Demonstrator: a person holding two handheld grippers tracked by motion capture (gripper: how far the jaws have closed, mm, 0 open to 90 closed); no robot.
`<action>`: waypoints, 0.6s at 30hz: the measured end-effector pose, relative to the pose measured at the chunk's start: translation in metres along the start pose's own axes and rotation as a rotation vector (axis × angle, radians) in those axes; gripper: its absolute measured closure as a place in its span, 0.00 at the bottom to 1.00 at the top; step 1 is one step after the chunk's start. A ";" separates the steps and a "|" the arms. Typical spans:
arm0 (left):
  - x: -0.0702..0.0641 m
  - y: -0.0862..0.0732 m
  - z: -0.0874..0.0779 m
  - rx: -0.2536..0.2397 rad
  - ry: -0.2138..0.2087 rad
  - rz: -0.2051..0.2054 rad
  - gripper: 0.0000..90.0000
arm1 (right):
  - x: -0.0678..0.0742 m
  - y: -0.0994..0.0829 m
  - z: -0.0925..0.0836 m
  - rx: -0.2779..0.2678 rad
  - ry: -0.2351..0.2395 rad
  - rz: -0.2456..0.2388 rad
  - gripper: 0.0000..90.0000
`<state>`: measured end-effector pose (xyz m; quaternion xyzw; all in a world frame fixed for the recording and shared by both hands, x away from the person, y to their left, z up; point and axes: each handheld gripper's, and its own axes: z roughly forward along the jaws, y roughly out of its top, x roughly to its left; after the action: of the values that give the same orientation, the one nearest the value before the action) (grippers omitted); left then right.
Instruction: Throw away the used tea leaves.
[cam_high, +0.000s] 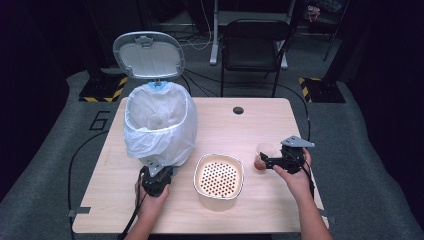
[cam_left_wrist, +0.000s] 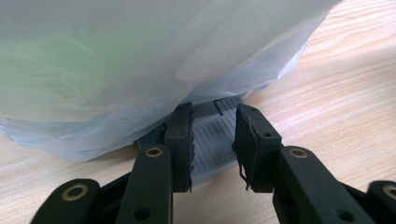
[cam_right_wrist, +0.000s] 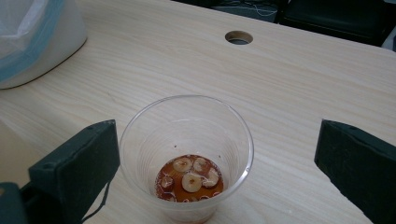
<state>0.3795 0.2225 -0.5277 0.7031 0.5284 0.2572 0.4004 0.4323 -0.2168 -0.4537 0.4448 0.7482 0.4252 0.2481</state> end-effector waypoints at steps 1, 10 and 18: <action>0.000 0.000 0.000 0.000 0.000 0.001 0.75 | 0.000 -0.001 0.002 0.003 0.004 -0.002 0.00; 0.000 0.000 0.000 0.000 0.001 0.001 0.75 | 0.010 -0.007 0.020 0.034 0.026 -0.024 0.06; 0.000 0.000 0.000 -0.001 0.003 0.003 0.75 | 0.013 -0.012 0.033 0.065 0.034 -0.043 0.15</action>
<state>0.3796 0.2226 -0.5277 0.7032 0.5277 0.2591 0.3998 0.4459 -0.1949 -0.4808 0.4292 0.7750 0.4029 0.2299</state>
